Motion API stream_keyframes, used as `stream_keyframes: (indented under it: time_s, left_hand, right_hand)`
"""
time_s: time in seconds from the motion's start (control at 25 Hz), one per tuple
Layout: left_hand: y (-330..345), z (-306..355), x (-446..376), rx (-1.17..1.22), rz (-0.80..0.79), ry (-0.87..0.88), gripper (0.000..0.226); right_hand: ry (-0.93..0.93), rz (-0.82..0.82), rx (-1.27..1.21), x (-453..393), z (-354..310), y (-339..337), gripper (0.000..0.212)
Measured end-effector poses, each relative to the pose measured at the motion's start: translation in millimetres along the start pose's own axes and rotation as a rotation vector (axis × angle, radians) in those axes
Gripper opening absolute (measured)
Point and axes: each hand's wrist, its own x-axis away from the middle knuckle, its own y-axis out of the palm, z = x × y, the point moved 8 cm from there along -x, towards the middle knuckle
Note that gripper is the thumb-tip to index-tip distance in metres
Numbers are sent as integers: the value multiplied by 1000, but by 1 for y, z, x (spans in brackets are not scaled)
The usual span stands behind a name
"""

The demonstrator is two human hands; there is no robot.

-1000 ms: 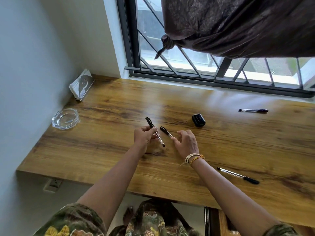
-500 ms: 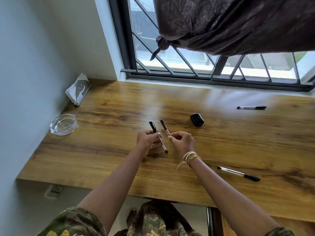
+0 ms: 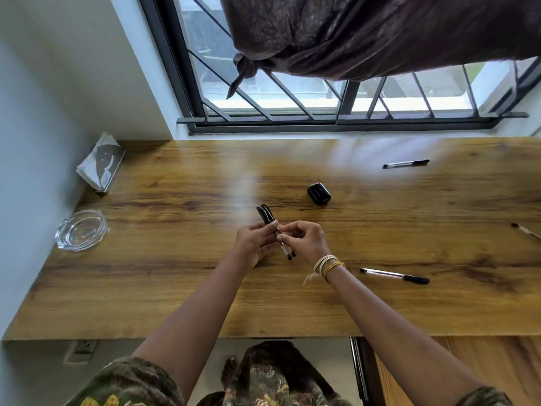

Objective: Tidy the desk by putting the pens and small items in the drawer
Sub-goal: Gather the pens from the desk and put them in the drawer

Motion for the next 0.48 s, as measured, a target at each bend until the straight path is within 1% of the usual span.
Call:
stream_keyframes:
  time_s: [0.12,0.2,0.28,0.36,0.48]
  left_hand:
    - [17,-5,-1,-55,-36,-13,9]
    - [33,-9,-1,-94,-77,-20,15]
    - [52,-15,-2,-132,-130,-47,20]
    - [73,-20,-2,-201,-188,-73,23]
    - [91,-25,-4,-276,-237,-86,26]
  right_hand:
    - [14,91,118,10,10,-25,15]
    - [-6,157,252,19,14,-48,15]
    - [8,230,370,30,22,-75,10]
    - [81,328,477,43,34,-105,10]
    - [332,474,586,65,59,-147,16]
